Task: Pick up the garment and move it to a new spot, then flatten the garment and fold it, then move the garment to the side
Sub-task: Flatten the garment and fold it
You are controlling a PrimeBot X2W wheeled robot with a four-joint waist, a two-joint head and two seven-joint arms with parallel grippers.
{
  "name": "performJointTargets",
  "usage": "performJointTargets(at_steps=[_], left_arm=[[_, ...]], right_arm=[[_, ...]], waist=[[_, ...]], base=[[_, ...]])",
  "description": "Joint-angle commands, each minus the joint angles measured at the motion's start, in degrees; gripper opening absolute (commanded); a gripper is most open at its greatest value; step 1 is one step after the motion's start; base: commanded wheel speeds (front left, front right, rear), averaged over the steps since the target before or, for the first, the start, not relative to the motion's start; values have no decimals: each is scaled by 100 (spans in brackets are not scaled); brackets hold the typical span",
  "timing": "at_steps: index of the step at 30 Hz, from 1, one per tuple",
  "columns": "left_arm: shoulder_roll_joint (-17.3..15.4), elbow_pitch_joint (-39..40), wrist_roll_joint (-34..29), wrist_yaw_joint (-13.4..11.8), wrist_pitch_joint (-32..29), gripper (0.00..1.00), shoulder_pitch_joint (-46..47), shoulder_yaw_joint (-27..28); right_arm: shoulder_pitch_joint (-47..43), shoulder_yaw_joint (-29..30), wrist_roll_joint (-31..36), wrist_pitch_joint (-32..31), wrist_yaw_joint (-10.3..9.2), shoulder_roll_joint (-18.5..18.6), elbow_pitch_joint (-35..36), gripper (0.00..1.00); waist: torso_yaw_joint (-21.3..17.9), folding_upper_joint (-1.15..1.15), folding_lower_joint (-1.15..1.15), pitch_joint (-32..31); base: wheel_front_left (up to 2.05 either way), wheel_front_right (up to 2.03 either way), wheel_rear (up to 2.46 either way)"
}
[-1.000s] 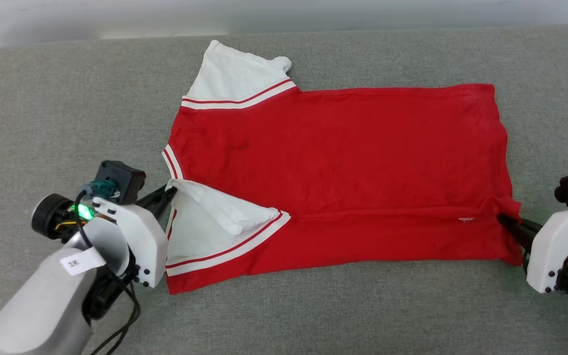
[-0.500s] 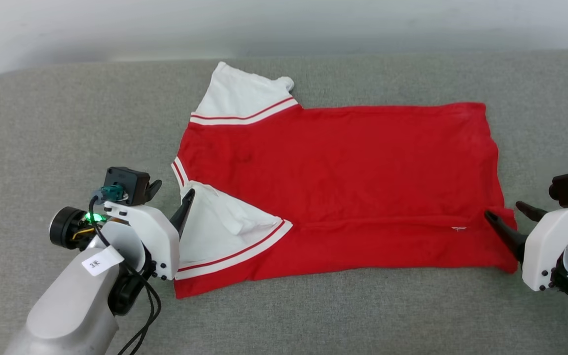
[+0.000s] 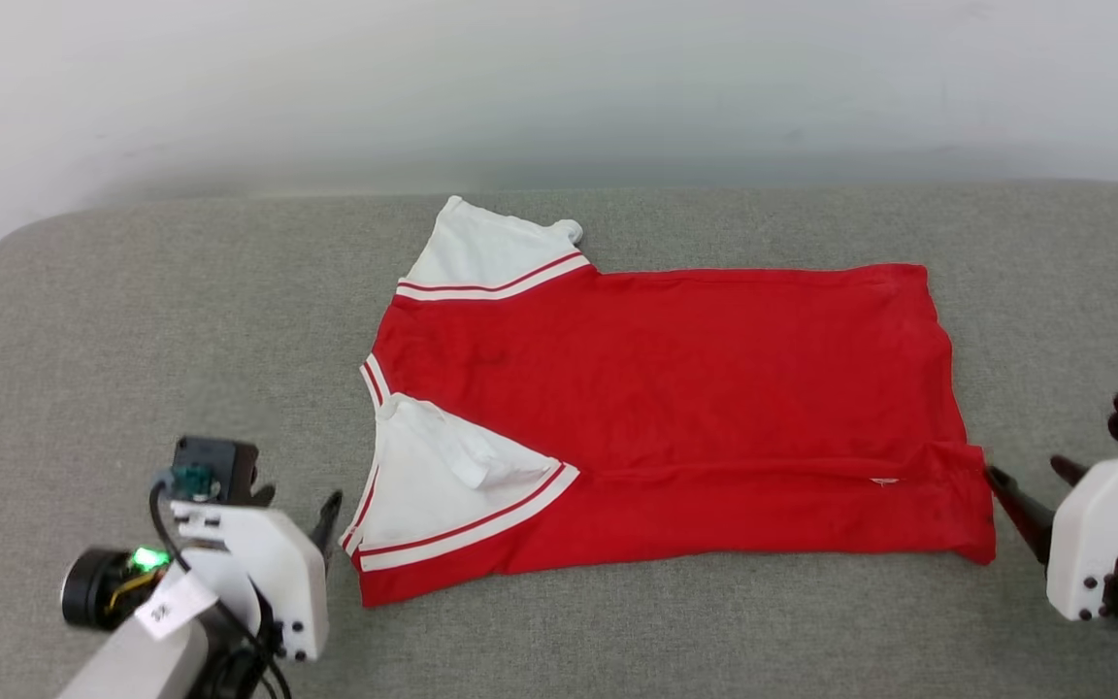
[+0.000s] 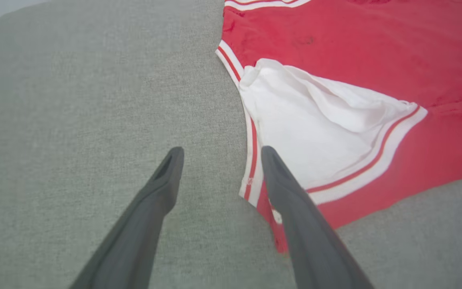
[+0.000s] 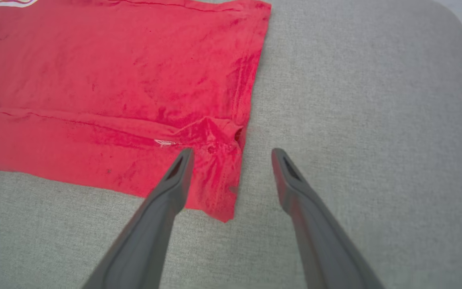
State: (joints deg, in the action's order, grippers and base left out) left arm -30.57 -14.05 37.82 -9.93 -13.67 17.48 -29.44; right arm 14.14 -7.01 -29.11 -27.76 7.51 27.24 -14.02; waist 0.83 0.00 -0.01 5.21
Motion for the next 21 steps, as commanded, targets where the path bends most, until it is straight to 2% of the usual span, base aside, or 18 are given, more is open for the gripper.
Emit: performJointTargets(at_steps=[1, 6, 12, 16, 21], left_arm=[[-89, 291, 99, -185, -127, 100, -277, 68], [-238, 1209, 288, -657, -576, 100, -901, 116], [-226, 1702, 375, -931, -806, 100, -1169, 111], [-162, 1659, 423, -973, -853, 100, -1121, 102], [-109, 1444, 446, -956, -867, 100, -1003, 87]], right_arm=[[-248, 257, 154, -256, -3, -194, 205, 100], [-754, 1017, 615, -1035, -4, -767, 1013, 100], [-1134, 1521, 930, -1684, -3, -1379, 1869, 100], [-1214, 1621, 1020, -1875, -3, -1575, 2225, 100], [-1180, 1674, 1076, -1967, -3, -1644, 2472, 100]], waist=[[2, 0, 1, -15], [-5, 0, 1, 59], [-44, 0, 1, 286], [-102, 0, 1, 462], [-184, 0, 1, 656]], base=[[0, 0, 0], [0, 0, 0], [0, 0, 0], [0, 0, 0], [0, 0, 0]])
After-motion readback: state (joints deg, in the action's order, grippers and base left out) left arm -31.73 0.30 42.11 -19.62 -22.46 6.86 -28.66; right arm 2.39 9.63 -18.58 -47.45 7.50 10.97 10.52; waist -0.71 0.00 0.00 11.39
